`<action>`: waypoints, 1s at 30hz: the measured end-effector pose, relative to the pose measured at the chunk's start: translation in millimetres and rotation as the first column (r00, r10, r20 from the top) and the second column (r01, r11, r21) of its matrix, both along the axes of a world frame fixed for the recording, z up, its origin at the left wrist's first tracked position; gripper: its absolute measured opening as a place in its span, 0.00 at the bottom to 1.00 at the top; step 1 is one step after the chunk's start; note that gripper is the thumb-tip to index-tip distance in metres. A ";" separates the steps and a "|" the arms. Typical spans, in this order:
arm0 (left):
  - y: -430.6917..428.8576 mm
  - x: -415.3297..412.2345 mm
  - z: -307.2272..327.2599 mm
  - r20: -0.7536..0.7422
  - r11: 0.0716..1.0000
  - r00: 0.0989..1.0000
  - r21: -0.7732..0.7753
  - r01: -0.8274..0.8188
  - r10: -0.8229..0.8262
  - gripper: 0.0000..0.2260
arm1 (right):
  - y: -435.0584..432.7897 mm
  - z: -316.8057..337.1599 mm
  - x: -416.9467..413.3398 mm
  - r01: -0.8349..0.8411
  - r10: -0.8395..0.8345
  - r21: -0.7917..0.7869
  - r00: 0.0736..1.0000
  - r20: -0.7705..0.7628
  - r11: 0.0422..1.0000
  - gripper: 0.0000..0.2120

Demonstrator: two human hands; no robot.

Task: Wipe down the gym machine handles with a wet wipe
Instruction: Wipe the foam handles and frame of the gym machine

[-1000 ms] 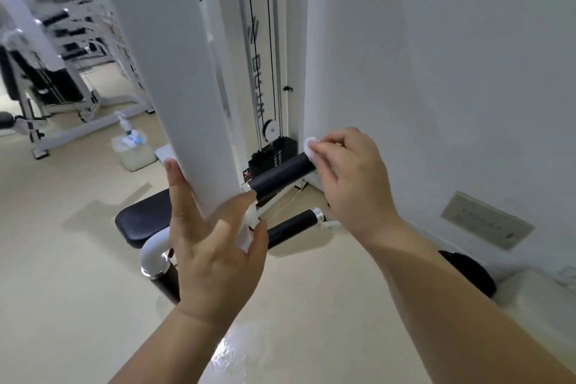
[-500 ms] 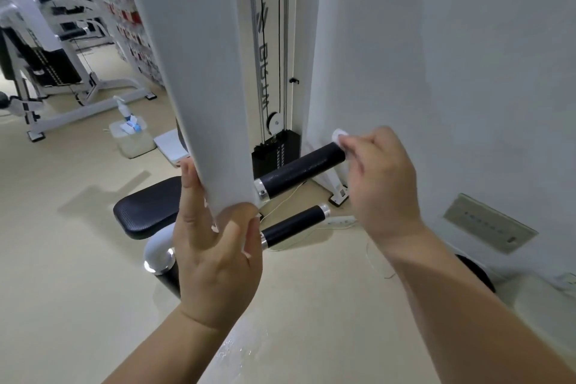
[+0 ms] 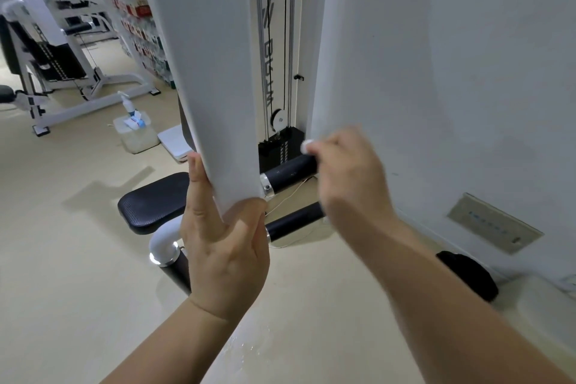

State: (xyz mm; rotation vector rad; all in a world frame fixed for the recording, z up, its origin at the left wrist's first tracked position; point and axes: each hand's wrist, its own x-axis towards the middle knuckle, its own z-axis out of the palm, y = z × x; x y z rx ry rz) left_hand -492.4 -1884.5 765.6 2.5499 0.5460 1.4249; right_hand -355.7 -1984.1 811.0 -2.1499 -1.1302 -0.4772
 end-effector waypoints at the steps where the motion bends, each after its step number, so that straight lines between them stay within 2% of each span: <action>1: -0.1 0.4 0.5 0.002 1.000 1.000 0.001 -0.003 0.003 0.07 | 6.4 -3.9 -16.4 -0.080 0.081 -0.049 0.996 0.025 0.996 0.12; 3: 0.4 0.4 0.3 -0.006 1.000 1.000 0.005 -0.004 0.004 0.07 | 10.0 -6.0 -31.9 -0.211 0.214 -0.087 0.976 0.031 0.974 0.13; 5: 0.9 -1.2 -0.1 -0.030 1.000 1.000 0.003 0.005 -0.005 0.07 | -1.5 -1.5 -15.0 -0.211 0.216 -0.075 0.973 0.075 0.975 0.12; 7: 0.3 -2.4 0.2 -0.044 1.000 0.999 -0.005 0.014 -0.015 0.07 | -13.2 5.5 11.7 -0.078 0.083 -0.037 0.980 0.180 0.996 0.15; 9: -0.9 -1.9 1.3 -0.037 1.000 0.999 -0.014 0.018 -0.019 0.07 | -20.5 9.0 32.5 0.113 -0.120 0.076 0.988 0.093 0.991 0.14; 10: -1.5 -1.1 1.6 -0.032 1.000 0.999 -0.020 0.021 -0.022 0.07 | -17.6 10.7 29.9 0.164 -0.165 0.054 0.986 0.013 0.985 0.13; 13: -2.4 0.0 -0.3 -0.035 0.999 0.999 -0.030 0.014 -0.015 0.06 | 6.3 6.1 -12.6 0.024 -0.022 0.016 0.989 -0.144 1.000 0.10; 16: -1.2 -1.6 -1.4 -0.044 1.000 0.999 -0.017 0.017 -0.017 0.06 | 9.8 6.0 -33.5 -0.152 0.150 -0.023 0.987 -0.065 0.988 0.04; 17: -0.8 -2.6 -1.2 -0.046 1.000 0.999 -0.011 0.024 -0.024 0.05 | 4.4 9.2 -22.2 -0.167 0.164 -0.064 0.985 -0.054 0.984 0.06; 18: -0.7 -3.3 -0.5 -0.049 1.000 0.998 -0.007 0.031 -0.031 0.05 | 0.3 11.6 -6.2 -0.126 0.128 -0.085 0.991 0.023 0.988 0.10; 20: -1.5 -4.3 0.3 -0.052 1.000 0.998 -0.009 0.028 -0.029 0.06 | -9.7 12.9 26.3 0.020 -0.018 -0.009 0.988 0.152 1.000 0.15; 22: -3.9 -4.0 -0.4 -0.057 1.000 0.998 -0.023 0.014 -0.016 0.06 | -10.7 8.1 28.8 0.114 -0.119 0.057 0.988 0.094 0.992 0.13; 24: -5.8 -3.2 -1.8 -0.066 1.000 0.998 -0.029 -0.005 0.003 0.06 | 2.6 -4.8 1.5 0.015 -0.015 0.053 1.000 -0.004 0.998 0.10; 27: -8.1 -3.0 -0.3 -0.090 0.999 0.996 -0.030 -0.025 0.023 0.06 | 5.3 -27.0 -36.5 -0.197 0.191 0.110 0.980 0.061 0.974 0.12; 28: -8.4 -3.3 1.5 -0.095 0.999 0.995 -0.029 -0.022 0.019 0.06 | 2.6 -36.4 -36.2 -0.221 0.205 0.169 0.973 0.108 0.961 0.12; 30: -9.1 -5.0 3.8 -0.103 1.000 0.995 -0.023 -0.011 0.009 0.06 | -6.2 -50.9 -29.0 -0.143 0.130 0.346 0.990 0.063 0.927 0.10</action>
